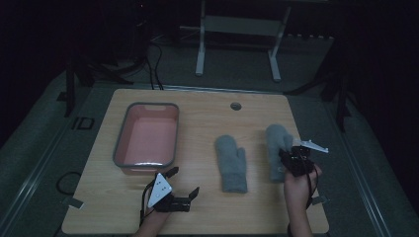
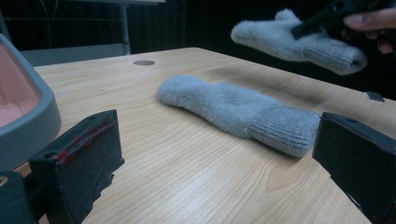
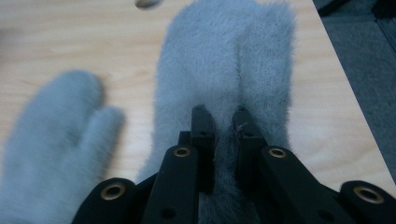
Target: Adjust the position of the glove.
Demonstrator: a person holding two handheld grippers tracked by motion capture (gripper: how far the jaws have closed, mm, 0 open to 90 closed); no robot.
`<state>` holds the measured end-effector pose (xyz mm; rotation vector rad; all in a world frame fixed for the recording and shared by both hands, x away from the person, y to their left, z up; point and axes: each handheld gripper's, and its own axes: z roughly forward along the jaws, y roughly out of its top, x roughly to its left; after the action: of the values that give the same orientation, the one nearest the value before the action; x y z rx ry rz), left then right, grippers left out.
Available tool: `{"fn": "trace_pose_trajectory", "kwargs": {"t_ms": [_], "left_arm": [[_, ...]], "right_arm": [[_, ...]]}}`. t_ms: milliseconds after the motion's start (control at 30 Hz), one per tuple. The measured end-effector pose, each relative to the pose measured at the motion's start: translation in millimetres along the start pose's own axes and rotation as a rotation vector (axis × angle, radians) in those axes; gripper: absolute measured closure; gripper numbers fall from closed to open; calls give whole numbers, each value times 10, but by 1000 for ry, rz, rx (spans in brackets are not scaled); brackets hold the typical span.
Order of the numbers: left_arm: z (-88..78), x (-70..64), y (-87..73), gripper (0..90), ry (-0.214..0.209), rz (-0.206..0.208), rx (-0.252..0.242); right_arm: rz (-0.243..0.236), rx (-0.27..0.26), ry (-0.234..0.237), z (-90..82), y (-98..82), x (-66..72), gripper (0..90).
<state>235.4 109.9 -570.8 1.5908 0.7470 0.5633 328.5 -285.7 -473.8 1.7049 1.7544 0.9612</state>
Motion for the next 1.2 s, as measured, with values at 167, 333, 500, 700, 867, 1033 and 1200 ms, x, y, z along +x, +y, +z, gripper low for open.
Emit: {"fn": "trace_pose_trajectory", "kwargs": {"t_ms": [167,333,500,700,867,1033,1200], "left_arm": [[-6,-9,-1,17,-5,6,5],[-6,-3,0,17,-6,1,4],[-7,-1,-1,17,-7,-1,2],[-8,1,-2,17,-7,-2,-1],[-10,5,-2,17,-9,-6,0],[-8,4,-2,17,-14,-7,0],[-5,2,-1,17,-16,-8,-1]], "right_arm": [[14,-20,43,-46,75,226,823],[-6,-21,93,-64,76,540,823],[-16,-3,145,-21,29,842,823],[-33,30,183,85,-80,1123,822],[-41,67,188,185,-202,1236,821],[-38,101,184,301,-310,1265,820],[-32,129,185,400,-387,1247,811]]}}
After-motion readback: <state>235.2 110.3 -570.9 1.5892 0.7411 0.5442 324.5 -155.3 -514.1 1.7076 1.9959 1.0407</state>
